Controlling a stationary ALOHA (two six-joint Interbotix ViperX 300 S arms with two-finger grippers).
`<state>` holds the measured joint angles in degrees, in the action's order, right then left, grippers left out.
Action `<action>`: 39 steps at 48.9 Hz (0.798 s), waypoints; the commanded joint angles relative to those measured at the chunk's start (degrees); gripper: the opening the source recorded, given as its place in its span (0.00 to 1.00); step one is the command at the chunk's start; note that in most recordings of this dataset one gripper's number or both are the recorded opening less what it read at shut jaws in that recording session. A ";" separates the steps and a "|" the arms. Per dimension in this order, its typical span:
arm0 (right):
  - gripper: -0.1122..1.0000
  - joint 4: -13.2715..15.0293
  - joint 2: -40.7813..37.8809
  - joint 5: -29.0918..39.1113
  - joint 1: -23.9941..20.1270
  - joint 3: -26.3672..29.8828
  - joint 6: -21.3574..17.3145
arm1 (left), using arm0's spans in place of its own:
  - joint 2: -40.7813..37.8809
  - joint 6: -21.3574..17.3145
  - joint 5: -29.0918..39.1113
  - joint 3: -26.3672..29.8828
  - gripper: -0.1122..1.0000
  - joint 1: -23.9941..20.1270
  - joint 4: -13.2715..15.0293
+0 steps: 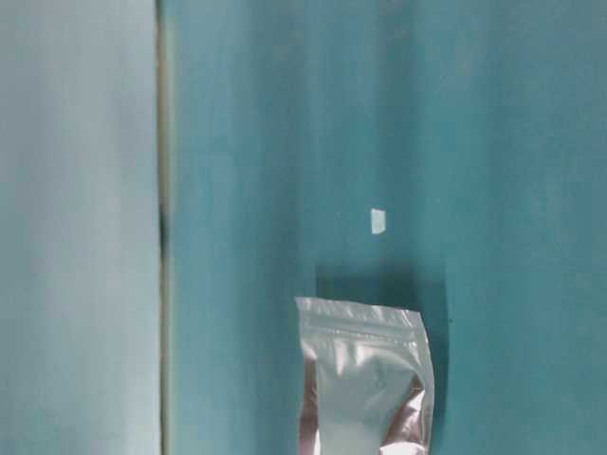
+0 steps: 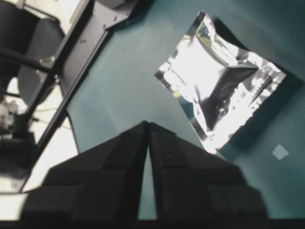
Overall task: Hand over the silver zip bag and make it stand upright.
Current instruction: 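Move the right gripper leftward toward the silver foil zip bag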
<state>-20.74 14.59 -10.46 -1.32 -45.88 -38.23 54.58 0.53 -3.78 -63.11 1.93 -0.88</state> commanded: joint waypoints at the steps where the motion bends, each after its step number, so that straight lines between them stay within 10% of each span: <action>1: 0.40 -0.18 -2.37 -0.53 -0.18 2.99 -2.20 | -0.26 0.00 -0.09 1.41 0.10 0.09 -0.18; 12: 0.91 -0.26 -6.94 -1.41 -0.35 4.92 -9.49 | -0.35 0.26 -0.09 1.41 0.10 0.09 -0.18; 39: 0.91 -0.18 -20.65 -12.57 -1.93 4.39 -23.64 | -0.70 0.44 0.00 1.23 0.10 0.00 -0.18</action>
<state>-20.83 -4.39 -19.34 -2.37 -41.84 -59.50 54.32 0.79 -3.60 -63.11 1.93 -0.88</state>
